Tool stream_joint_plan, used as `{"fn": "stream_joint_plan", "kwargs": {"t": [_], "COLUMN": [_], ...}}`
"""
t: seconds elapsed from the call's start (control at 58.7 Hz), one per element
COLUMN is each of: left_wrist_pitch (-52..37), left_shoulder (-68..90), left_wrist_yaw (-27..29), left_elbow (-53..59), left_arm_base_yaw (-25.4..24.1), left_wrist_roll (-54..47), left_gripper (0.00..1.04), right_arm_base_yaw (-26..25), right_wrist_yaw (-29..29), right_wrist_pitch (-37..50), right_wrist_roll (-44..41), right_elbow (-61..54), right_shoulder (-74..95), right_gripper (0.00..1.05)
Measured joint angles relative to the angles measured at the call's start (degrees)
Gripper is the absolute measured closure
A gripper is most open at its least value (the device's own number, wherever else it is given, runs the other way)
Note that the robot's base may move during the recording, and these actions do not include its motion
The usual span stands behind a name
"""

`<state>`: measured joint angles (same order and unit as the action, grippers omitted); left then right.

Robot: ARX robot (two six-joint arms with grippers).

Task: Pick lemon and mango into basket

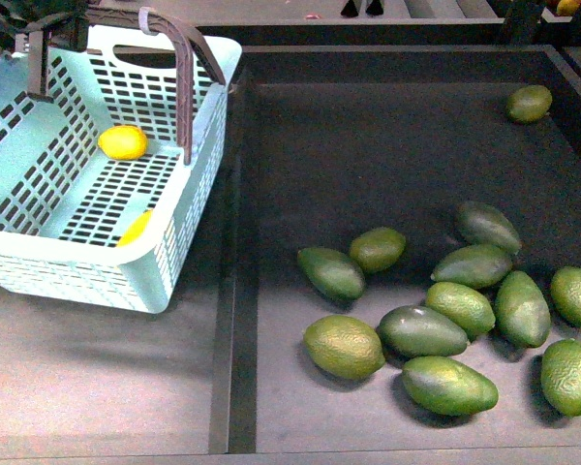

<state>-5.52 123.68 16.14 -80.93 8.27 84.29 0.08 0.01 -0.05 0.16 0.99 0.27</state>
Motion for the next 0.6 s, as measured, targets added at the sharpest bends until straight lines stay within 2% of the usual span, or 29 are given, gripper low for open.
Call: {"fn": "stream_joint_plan", "kwargs": {"t": [0.085,0.358,0.443,0.494,0.562,0.596], "left_wrist_pitch": [-2.1,-2.7,0.8,5.6,10.1,12.5], "left_shoulder": [-0.8,-7.6,-12.5,-17.3,-21.5,-23.2], "left_wrist_yaw": [-0.2,3.4,6.4,9.5,11.1,11.5], "left_elbow": [2.1,9.8,12.9,15.8,18.4,19.3], "left_arm_base_yaw": [-0.1,-0.4,-1.0,-1.7,-2.2,-2.3], "left_wrist_roll": [0.4,2.0,2.7,2.7,2.7,2.8], "left_gripper": [0.97,0.47,0.31,0.17,0.06,0.06], "right_arm_base_yaw": [0.0,0.0,0.0,0.0,0.0,0.0], "right_wrist_yaw": [0.0,0.0,0.0,0.0,0.0,0.0], "right_wrist_pitch": [0.0,0.0,0.0,0.0,0.0,0.0], "right_wrist_roll": [0.0,0.0,0.0,0.0,0.0,0.0], "right_elbow": [0.0,0.0,0.0,0.0,0.0,0.0], "right_shoulder": [0.0,0.0,0.0,0.0,0.0,0.0], "right_gripper": [0.09,0.09,0.09,0.09,0.09,0.09]}}
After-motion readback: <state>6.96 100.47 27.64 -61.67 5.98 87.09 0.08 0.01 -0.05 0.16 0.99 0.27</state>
